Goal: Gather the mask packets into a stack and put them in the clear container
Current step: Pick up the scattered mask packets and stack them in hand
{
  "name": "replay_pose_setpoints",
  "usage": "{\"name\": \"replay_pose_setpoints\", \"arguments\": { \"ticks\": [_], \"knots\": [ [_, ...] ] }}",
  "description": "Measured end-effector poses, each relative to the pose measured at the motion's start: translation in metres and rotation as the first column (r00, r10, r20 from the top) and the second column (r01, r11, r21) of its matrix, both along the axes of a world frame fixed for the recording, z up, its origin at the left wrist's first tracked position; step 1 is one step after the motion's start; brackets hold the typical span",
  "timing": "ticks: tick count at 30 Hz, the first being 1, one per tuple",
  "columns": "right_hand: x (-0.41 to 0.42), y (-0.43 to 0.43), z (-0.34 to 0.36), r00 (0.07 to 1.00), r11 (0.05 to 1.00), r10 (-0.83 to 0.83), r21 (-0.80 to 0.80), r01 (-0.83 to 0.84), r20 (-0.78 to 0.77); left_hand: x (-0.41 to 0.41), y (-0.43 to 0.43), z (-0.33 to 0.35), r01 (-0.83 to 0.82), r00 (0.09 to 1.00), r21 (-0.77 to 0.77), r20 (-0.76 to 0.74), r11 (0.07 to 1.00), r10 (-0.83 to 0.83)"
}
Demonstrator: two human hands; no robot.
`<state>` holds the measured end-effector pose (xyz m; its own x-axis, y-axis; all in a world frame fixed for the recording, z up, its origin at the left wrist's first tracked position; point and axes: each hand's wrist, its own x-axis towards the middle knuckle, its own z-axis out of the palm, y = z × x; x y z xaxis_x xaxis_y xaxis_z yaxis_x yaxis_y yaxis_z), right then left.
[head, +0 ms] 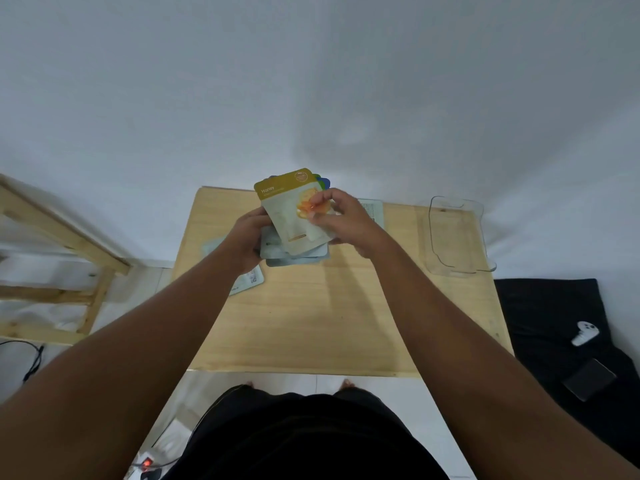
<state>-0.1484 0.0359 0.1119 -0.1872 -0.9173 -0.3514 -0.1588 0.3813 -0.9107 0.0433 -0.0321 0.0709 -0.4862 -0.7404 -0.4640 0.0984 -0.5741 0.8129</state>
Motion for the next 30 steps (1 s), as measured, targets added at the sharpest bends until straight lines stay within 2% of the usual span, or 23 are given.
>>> {"name": "replay_pose_setpoints", "arguments": {
  "ticks": [2,6,8,12,14,16,18,19,20,22,25,28,30],
  "knots": [
    [0.000,-0.002,-0.009,0.993,0.999,-0.001,0.042,-0.004,0.120,0.000,-0.003,0.003,-0.002,1.000,-0.017,-0.007,1.000,0.002],
    [0.007,-0.015,-0.029,0.987,0.992,-0.129,-0.007,0.130,0.095,0.002,-0.012,0.003,-0.041,0.995,0.090,-0.092,0.995,0.049],
    [0.012,-0.021,-0.034,0.986,0.986,-0.153,-0.059,0.157,0.061,0.004,-0.018,0.001,-0.025,0.995,0.091,-0.099,0.996,0.034],
    [0.024,-0.032,-0.027,0.997,0.987,-0.075,-0.144,0.073,-0.006,0.011,-0.024,0.006,-0.038,0.994,0.055,-0.104,0.998,0.044],
    [0.032,-0.038,-0.020,1.000,0.991,-0.022,-0.134,0.020,-0.012,0.017,-0.026,0.008,-0.120,0.990,0.017,-0.074,0.993,0.121],
    [0.038,-0.044,-0.016,0.988,0.992,-0.083,-0.087,0.096,0.133,0.031,-0.031,0.006,-0.215,0.976,0.011,-0.045,0.977,0.215],
    [0.042,-0.047,-0.025,0.910,0.963,-0.264,0.031,0.268,0.321,0.050,-0.036,0.003,-0.263,0.964,0.033,-0.038,0.964,0.264],
    [0.044,-0.048,-0.035,0.877,0.938,-0.345,0.079,0.338,0.335,0.062,-0.038,0.000,-0.279,0.959,0.038,-0.035,0.960,0.280],
    [0.049,-0.048,-0.048,0.869,0.920,-0.392,0.116,0.375,0.301,0.073,-0.038,-0.003,-0.293,0.955,0.041,-0.026,0.955,0.295],
    [0.067,-0.045,-0.078,0.918,0.919,-0.385,0.127,0.373,0.096,0.096,-0.037,-0.013,-0.336,0.942,0.047,0.008,0.941,0.336],
    [0.105,-0.039,-0.120,0.953,0.975,-0.192,0.066,0.212,-0.235,0.123,-0.035,-0.029,-0.394,0.919,0.060,0.049,0.917,0.391],
    [0.144,-0.034,-0.151,0.914,0.995,-0.035,0.071,0.070,-0.404,0.146,-0.031,-0.046,-0.419,0.907,0.067,0.071,0.905,0.415],
    [0.164,-0.029,-0.165,0.837,0.990,0.074,0.141,0.003,-0.543,0.158,-0.028,-0.055,-0.432,0.900,0.074,0.100,0.899,0.424]
  ]
}}
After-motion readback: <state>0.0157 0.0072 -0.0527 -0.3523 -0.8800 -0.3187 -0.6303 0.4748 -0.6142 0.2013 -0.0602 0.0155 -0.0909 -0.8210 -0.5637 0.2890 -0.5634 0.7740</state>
